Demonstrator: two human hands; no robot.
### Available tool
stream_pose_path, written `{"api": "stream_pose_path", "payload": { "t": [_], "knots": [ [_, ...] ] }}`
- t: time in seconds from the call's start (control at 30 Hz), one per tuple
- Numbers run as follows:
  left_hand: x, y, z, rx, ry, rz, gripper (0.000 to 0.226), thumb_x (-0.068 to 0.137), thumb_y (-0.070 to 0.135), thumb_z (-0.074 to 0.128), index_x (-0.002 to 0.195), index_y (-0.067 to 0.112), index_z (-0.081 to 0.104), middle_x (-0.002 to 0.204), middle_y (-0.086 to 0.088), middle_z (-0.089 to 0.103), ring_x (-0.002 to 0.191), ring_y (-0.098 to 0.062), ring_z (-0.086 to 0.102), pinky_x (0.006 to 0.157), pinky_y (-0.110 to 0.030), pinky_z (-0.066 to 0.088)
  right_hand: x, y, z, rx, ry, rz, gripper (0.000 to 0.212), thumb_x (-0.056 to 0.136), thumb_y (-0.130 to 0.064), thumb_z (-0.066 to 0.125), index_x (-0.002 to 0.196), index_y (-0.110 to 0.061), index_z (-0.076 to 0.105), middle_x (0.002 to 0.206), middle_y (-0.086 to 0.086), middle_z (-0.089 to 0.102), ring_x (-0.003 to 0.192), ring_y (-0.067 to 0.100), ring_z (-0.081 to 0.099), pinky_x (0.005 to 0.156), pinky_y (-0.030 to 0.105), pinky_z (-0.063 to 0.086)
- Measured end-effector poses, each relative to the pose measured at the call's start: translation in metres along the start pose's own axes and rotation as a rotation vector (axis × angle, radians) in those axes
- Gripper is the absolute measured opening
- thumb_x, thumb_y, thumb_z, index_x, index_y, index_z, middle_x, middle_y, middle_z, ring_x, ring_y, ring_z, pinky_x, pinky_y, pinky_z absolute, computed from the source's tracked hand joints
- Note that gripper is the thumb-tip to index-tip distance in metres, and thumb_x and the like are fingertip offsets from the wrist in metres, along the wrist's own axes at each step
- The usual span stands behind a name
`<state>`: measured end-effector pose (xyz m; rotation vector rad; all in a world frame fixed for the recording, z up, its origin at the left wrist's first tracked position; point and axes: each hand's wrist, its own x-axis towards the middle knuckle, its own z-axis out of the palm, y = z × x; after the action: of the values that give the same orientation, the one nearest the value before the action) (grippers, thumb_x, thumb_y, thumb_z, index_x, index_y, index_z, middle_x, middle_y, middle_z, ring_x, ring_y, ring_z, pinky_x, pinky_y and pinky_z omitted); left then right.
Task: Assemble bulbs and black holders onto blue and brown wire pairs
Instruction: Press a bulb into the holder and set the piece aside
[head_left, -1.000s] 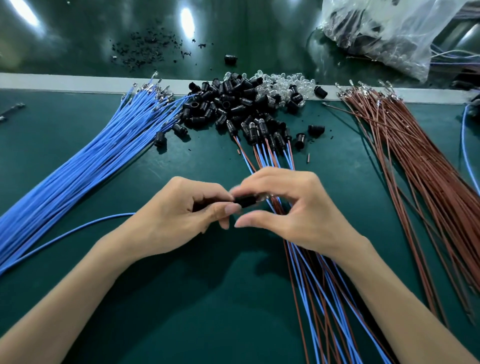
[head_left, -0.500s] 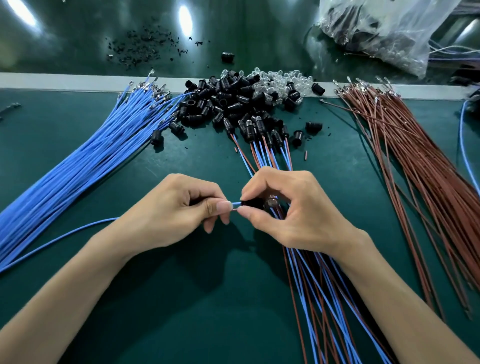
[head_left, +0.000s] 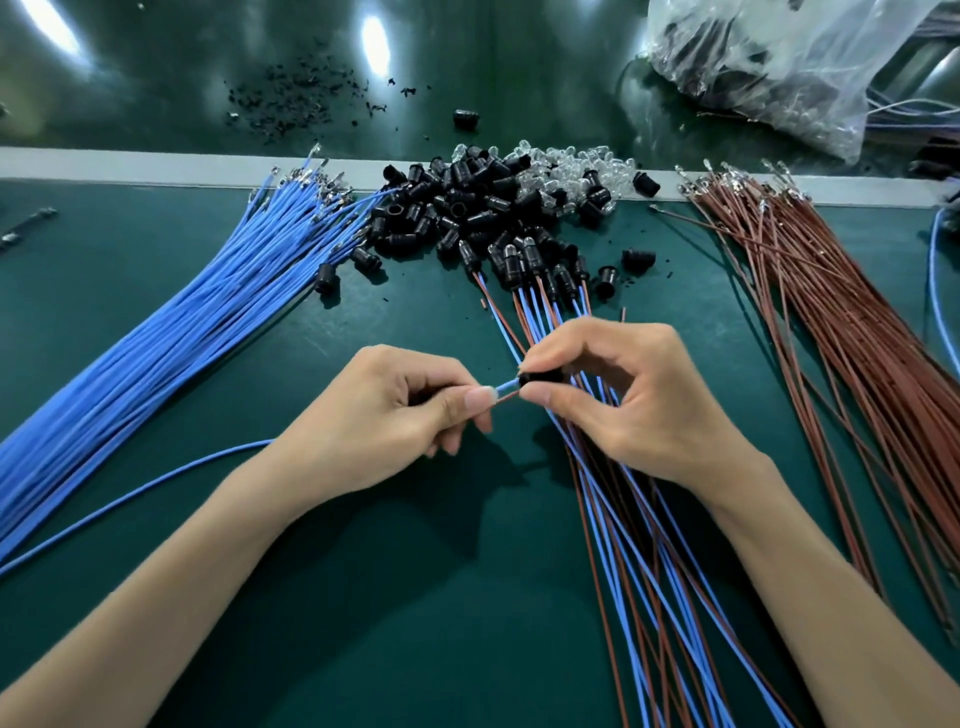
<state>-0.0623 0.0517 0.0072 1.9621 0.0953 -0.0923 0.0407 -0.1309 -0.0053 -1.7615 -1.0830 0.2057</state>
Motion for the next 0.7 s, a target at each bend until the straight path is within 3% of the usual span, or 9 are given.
{"api": "stream_pose_path", "payload": {
  "t": [0.07, 0.13, 0.23, 0.33, 0.4, 0.47, 0.53, 0.67, 0.7],
  "knots": [
    [0.001, 0.005, 0.001, 0.067, 0.019, 0.055, 0.028, 0.081, 0.042, 0.056, 0.074, 0.021, 0.073, 0.065, 0.004, 0.062, 0.057, -0.015, 0.053, 0.057, -0.021, 0.04, 0.002, -0.001, 0.001, 0.048, 0.056, 0.013, 0.012, 0.08, -0.008, 0.071, 0.09, -0.001, 0.069, 0.087, 0.005, 0.07, 0.078, 0.017, 0.067, 0.075, 0.027, 0.054],
    [0.004, 0.009, -0.002, 0.152, 0.025, 0.082, 0.028, 0.082, 0.042, 0.057, 0.073, 0.022, 0.074, 0.073, 0.004, 0.057, 0.059, -0.019, 0.047, 0.056, -0.024, 0.036, 0.004, -0.002, 0.005, 0.029, 0.128, 0.013, 0.015, 0.08, -0.007, 0.073, 0.094, -0.002, 0.07, 0.092, 0.004, 0.068, 0.079, 0.013, 0.065, 0.075, 0.023, 0.052],
    [0.004, 0.016, -0.001, 0.109, 0.03, 0.017, 0.029, 0.079, 0.046, 0.058, 0.069, 0.022, 0.072, 0.058, 0.0, 0.047, 0.05, -0.012, 0.035, 0.049, -0.021, 0.028, 0.006, -0.002, 0.006, -0.003, 0.256, 0.075, 0.023, 0.081, -0.014, 0.074, 0.103, -0.008, 0.068, 0.101, 0.005, 0.066, 0.081, 0.009, 0.065, 0.079, 0.025, 0.053],
    [0.009, 0.03, 0.002, -0.323, 0.084, -0.133, 0.027, 0.073, 0.04, 0.061, 0.064, 0.018, 0.073, 0.053, 0.0, 0.05, 0.041, -0.004, 0.041, 0.04, -0.011, 0.035, 0.007, 0.004, -0.003, -0.009, 0.455, 0.172, 0.014, 0.086, -0.025, 0.07, 0.099, -0.024, 0.064, 0.084, -0.006, 0.063, 0.07, 0.003, 0.058, 0.071, 0.021, 0.048],
    [0.023, 0.035, -0.004, -0.653, 0.138, -0.221, 0.021, 0.07, 0.033, 0.066, 0.059, 0.016, 0.074, 0.061, 0.0, 0.057, 0.04, 0.0, 0.048, 0.038, -0.004, 0.038, 0.007, 0.01, -0.011, -0.016, 0.562, 0.234, 0.012, 0.087, -0.02, 0.069, 0.091, -0.03, 0.062, 0.065, -0.014, 0.054, 0.058, 0.0, 0.048, 0.06, 0.016, 0.039],
    [0.04, 0.037, -0.007, -0.824, 0.198, -0.274, 0.021, 0.072, 0.028, 0.069, 0.057, 0.014, 0.074, 0.062, 0.002, 0.061, 0.042, -0.001, 0.053, 0.04, -0.003, 0.04, 0.007, 0.016, -0.017, -0.021, 0.604, 0.296, 0.021, 0.085, -0.01, 0.066, 0.088, -0.031, 0.062, 0.056, -0.018, 0.048, 0.053, 0.0, 0.042, 0.057, 0.015, 0.035],
    [0.056, 0.034, 0.001, -0.74, 0.242, -0.281, 0.024, 0.083, 0.021, 0.067, 0.062, 0.011, 0.074, 0.057, 0.003, 0.063, 0.044, -0.001, 0.057, 0.044, -0.004, 0.043, 0.006, 0.018, -0.018, -0.043, 0.602, 0.343, 0.027, 0.082, -0.005, 0.062, 0.085, -0.032, 0.064, 0.052, -0.019, 0.046, 0.05, 0.001, 0.04, 0.055, 0.014, 0.033],
    [0.07, 0.015, 0.026, -0.244, 0.298, -0.245, 0.03, 0.092, 0.027, 0.062, 0.074, 0.005, 0.069, 0.05, 0.004, 0.062, 0.053, -0.006, 0.065, 0.068, -0.014, 0.049, 0.005, 0.016, -0.016, -0.014, 0.569, 0.36, 0.03, 0.088, -0.006, 0.056, 0.083, -0.034, 0.066, 0.051, -0.018, 0.046, 0.048, 0.003, 0.034, 0.048, 0.016, 0.028],
    [0.071, 0.011, 0.027, -0.123, 0.314, -0.209, 0.034, 0.091, 0.031, 0.062, 0.071, 0.004, 0.068, 0.05, 0.004, 0.063, 0.054, -0.008, 0.066, 0.066, -0.014, 0.049, 0.005, 0.016, -0.015, 0.001, 0.555, 0.359, 0.03, 0.092, -0.008, 0.053, 0.085, -0.035, 0.066, 0.051, -0.019, 0.047, 0.049, 0.004, 0.034, 0.047, 0.019, 0.027]
  ]
}}
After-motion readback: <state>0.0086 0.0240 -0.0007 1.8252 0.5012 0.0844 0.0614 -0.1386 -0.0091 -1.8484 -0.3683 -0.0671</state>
